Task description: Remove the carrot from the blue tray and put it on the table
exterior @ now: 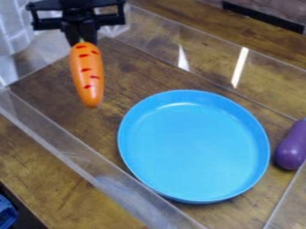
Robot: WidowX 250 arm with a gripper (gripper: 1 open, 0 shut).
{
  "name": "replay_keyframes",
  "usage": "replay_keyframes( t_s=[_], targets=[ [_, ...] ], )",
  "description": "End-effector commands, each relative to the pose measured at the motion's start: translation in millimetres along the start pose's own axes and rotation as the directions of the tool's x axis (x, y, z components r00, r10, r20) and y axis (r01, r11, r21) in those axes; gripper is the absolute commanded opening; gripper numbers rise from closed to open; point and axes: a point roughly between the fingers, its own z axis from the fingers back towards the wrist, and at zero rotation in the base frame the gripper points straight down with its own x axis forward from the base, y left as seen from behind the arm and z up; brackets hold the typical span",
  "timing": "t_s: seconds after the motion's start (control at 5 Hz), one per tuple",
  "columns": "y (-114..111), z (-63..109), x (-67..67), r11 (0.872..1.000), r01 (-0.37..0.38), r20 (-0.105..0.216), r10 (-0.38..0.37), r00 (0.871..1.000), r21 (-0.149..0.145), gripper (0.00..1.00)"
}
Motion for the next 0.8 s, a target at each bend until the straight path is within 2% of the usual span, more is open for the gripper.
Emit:
replay_keyframes(
  t_s=[0.0,0.2,0.4,0.6],
  targets=[
    [-22,4.2,-0.8,0.998,0.060,0.065,-0.058,0.996,-0.036,0.00],
    [-34,-9.5,-6.6,0.993,0.113,0.065,-0.110,0.992,-0.044,0.00],
    [-29,-17.3,-5.4,0.984,0.174,0.128,-0.170,0.977,-0.024,0.00],
    [-22,-13.5,-3.8,0.976,0.218,0.158,-0.214,0.964,-0.009,0.00]
  ],
)
